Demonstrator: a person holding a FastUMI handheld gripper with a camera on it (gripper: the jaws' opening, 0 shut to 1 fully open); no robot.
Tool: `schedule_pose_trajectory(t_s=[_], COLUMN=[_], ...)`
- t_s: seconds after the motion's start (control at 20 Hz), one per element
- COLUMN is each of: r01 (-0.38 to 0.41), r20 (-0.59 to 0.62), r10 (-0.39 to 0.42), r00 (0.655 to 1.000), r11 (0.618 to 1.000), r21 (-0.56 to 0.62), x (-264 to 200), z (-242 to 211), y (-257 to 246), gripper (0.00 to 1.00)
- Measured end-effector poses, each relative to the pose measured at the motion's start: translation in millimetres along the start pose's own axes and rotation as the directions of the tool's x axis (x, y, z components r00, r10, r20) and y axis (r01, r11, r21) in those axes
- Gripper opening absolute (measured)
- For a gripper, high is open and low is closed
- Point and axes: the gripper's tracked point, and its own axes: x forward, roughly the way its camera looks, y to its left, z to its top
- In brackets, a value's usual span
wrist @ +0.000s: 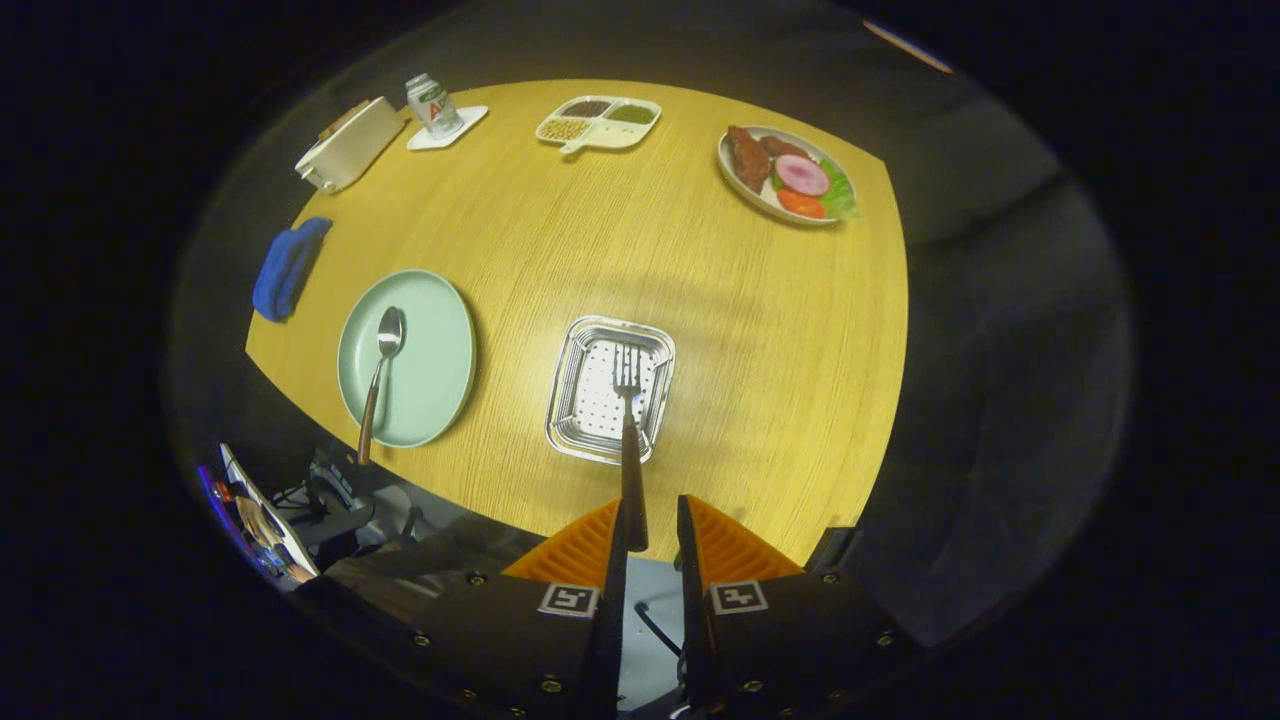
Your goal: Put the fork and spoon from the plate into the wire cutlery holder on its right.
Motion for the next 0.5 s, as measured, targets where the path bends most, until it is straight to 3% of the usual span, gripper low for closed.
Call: schedule_pose_trajectory(t_s=[0.1, 0.25, 0.35, 0.5], r01=[-0.024, -0.084, -0.078, -0.056], r20=[0.08, 0.221, 0.377, 0.562], r10=[0.02, 0.056, 0.02, -0.026], r00=[0.997, 0.974, 0.926, 0.826], r11=[0.998, 0.99, 0.987, 0.99], r21=[0.056, 0.117, 0.139, 0.127], x=[-16.6, -41.5, -62.3, -87.7], z=[4.9, 16.6, 35.5, 51.7], y=[8.5, 34.9, 45.5, 76.6], gripper=[0.34, 0.35, 0.35, 0.35])
